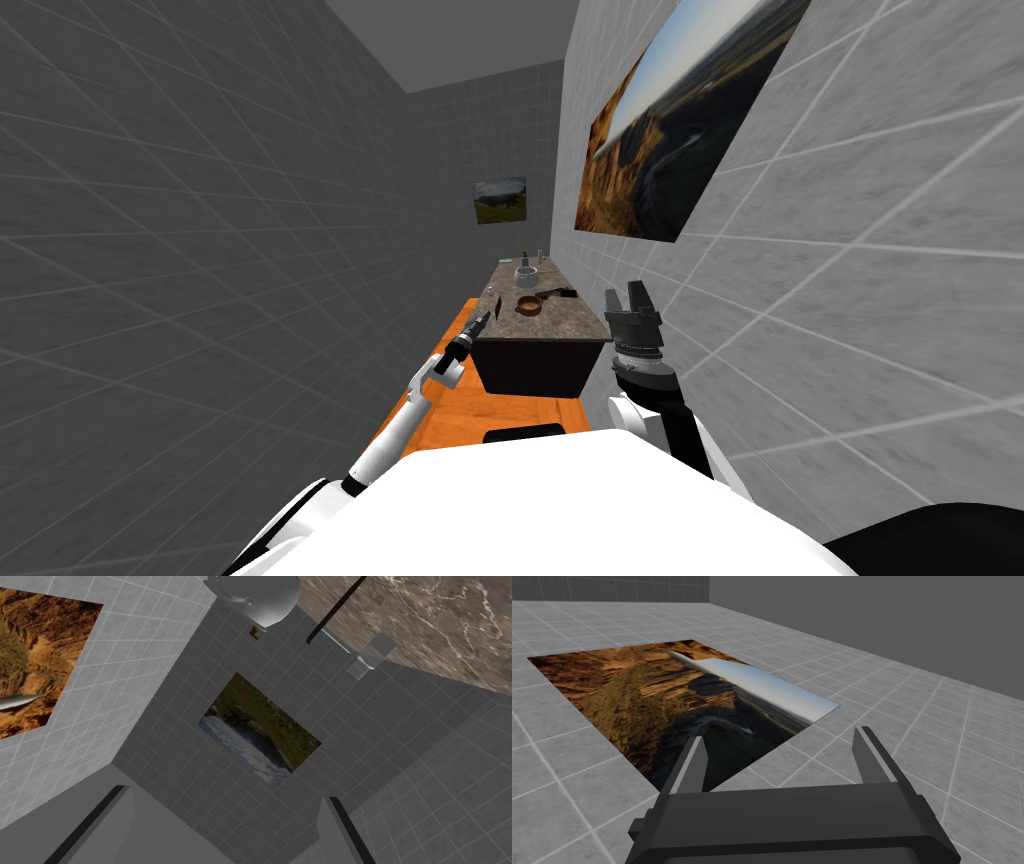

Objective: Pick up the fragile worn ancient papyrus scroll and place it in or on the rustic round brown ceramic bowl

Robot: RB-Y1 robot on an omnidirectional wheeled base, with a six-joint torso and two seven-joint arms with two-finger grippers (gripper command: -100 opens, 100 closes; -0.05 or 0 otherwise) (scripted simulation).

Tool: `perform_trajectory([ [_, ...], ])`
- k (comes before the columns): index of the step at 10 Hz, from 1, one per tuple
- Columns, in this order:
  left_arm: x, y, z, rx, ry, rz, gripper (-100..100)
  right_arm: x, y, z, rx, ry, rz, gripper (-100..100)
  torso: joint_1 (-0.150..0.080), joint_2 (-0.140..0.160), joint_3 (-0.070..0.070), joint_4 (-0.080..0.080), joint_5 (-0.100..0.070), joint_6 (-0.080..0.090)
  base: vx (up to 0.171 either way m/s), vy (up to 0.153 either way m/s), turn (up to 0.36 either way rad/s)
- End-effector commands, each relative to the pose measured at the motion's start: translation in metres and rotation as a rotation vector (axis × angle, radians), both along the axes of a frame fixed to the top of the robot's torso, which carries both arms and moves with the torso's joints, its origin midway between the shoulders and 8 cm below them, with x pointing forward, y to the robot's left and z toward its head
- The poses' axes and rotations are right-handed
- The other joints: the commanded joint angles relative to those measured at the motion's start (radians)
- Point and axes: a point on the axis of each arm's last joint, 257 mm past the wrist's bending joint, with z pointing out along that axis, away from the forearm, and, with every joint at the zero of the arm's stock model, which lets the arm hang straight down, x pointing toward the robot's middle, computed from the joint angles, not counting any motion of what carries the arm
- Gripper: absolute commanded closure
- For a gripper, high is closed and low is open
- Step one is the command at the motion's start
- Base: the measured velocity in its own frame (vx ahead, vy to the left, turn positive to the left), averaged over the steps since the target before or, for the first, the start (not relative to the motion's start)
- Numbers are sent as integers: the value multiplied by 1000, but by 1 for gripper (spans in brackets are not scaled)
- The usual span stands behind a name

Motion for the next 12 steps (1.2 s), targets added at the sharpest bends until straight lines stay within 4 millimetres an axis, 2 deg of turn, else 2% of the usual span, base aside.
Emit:
perform_trajectory([
  [1, 11, -1, -11, 79, 17, -3, -100, 0, 0, 0, 0, 0, 0, 0, 0, 0, 0, 0, 0, 0, 22, -62, 11],
  [3, 20, 6, -29, 138, 50, 8, -100, 0, 0, 0, 0, 0, 0, 0, -1, 0, 0, 0, 0, 0, 16, -54, 12],
  [6, 35, 14, -46, 241, 78, 14, -100, 0, 0, 0, 0, 0, 0, 0, -1, -1, -1, 0, 0, 0, 24, -65, 22],
  [11, 61, 33, -69, 421, 119, 31, -100, 0, 0, 0, 0, 0, 0, 0, -2, -2, -1, -1, -1, 0, 36, -83, 40],
  [12, 61, 35, -71, 423, 123, 34, -100, 0, 0, 0, 0, 0, 0, 0, -4, -2, -1, -1, -1, 0, 32, -83, 16],
])
